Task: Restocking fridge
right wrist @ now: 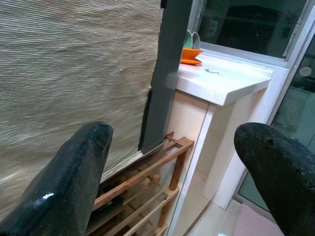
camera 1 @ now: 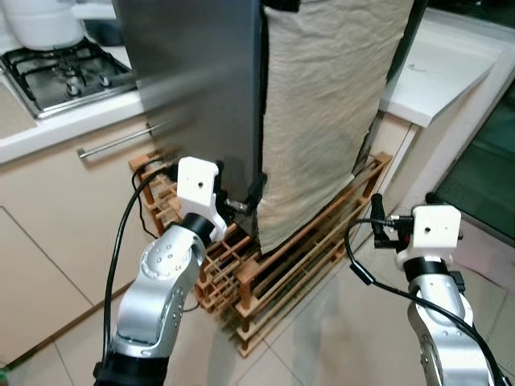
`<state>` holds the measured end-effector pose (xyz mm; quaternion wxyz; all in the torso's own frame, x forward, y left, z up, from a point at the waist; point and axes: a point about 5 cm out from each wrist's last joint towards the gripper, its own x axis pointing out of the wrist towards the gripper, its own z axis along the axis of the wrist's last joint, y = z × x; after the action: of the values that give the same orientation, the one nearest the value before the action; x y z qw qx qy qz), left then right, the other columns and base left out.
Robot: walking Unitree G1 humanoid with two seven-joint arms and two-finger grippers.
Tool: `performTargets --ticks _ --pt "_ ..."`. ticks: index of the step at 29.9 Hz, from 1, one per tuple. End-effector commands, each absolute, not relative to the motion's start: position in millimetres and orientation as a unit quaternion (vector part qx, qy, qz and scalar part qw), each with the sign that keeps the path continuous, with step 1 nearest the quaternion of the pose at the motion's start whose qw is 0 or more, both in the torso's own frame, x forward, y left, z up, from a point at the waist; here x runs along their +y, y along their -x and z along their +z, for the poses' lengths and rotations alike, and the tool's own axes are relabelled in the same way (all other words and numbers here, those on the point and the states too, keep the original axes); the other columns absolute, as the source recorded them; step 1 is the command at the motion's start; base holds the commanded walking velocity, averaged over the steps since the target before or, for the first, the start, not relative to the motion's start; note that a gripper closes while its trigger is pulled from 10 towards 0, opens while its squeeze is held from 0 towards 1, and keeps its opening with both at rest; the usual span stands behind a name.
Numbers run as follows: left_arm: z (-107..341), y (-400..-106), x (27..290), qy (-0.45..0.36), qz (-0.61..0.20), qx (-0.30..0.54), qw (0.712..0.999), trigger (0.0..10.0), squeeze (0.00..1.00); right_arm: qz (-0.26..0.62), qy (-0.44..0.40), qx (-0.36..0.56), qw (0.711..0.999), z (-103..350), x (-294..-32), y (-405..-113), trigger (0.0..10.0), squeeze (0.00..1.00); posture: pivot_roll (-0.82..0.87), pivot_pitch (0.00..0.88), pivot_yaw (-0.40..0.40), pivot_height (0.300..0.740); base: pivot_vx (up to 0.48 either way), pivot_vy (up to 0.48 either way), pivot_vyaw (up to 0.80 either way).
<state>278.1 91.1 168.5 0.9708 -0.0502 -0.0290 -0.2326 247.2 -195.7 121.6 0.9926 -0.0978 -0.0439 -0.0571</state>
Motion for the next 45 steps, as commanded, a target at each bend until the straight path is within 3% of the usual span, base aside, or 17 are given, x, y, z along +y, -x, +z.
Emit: performTargets --ticks 1,11,27,33,38,45 --pt "173.4 -285.7 88.4 0.047 -0.241 -0.026 0.969 10.0 0.0 -0.053 0.098 -0.044 0.993 121.0 -194.7 -248.6 10.0 0.0 -0.04 0.0 -0.028 0.74 0.0 0.0 0.0" --pt "182.7 -294.0 45.2 0.03 -0.323 -0.019 0.946 10.0 0.0 -0.048 0.097 -0.044 0.993 119.8 -191.6 -248.9 10.0 0.0 -0.06 0.0 -0.024 0.74 0.0 0.0 0.0" --pt "187.5 -298.4 26.9 0.047 -0.352 -0.013 0.935 10.0 0.0 -0.047 0.099 -0.046 0.993 121.9 -190.8 -245.9 10.0 0.0 -0.07 0.0 -0.024 0.74 0.0 0.0 0.0" --pt "187.7 -300.5 -11.4 0.075 -0.379 0.076 0.919 10.0 0.0 -0.045 0.093 -0.045 0.994 122.9 -188.4 -249.3 10.0 0.0 -0.07 0.0 -0.026 0.74 0.0 0.0 0.0" --pt "212.4 -293.9 -36.1 0.051 -0.434 0.022 0.899 10.0 0.0 -0.045 0.092 -0.047 0.994 124.4 -186.7 -250.6 10.0 0.0 -0.08 0.0 -0.022 0.74 0.0 0.0 0.0" --pt "226.9 -280.1 -40.8 0.047 -0.504 -0.043 0.862 10.0 0.0 -0.049 0.095 -0.043 0.993 123.5 -189.6 -248.9 10.0 0.0 -0.08 0.0 -0.023 0.74 0.0 0.0 0.0"
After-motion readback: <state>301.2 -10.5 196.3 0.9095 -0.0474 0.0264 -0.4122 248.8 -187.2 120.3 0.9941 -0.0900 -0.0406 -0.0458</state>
